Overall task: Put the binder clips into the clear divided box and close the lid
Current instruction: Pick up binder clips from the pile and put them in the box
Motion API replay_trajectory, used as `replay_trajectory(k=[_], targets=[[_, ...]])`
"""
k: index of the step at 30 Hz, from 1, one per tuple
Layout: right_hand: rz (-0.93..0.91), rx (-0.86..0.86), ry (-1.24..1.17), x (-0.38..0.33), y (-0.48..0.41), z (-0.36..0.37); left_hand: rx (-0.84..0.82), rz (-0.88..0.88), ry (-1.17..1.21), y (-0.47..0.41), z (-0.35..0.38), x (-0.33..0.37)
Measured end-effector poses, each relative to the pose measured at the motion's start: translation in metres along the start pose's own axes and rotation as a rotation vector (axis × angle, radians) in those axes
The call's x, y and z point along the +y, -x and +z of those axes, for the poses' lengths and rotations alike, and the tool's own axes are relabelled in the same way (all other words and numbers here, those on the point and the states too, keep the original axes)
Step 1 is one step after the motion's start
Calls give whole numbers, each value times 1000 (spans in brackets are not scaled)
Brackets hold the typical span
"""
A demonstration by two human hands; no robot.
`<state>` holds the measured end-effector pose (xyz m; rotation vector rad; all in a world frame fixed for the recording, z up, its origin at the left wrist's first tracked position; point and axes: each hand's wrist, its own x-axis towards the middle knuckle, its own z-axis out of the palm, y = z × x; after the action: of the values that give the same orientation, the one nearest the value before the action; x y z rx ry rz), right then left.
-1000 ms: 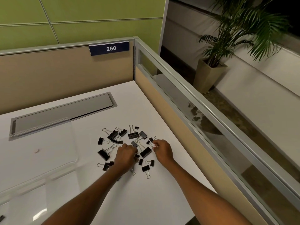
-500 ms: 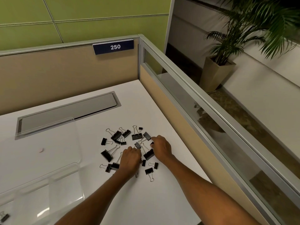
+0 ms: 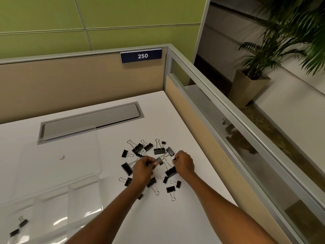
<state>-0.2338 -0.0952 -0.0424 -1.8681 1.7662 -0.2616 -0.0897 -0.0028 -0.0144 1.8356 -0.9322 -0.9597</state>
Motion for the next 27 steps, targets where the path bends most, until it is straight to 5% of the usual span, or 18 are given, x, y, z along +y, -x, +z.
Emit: replay_trajectory(k=[6, 14, 27], targets=[[105, -4, -475, -35, 19, -5, -3, -109, 293, 7, -43, 3], [146, -285, -956, -114, 74, -5, 86, -126, 443, 38, -112, 2], [131, -578, -1072, -215, 158, 52, 241, -118, 455, 102, -243, -39]])
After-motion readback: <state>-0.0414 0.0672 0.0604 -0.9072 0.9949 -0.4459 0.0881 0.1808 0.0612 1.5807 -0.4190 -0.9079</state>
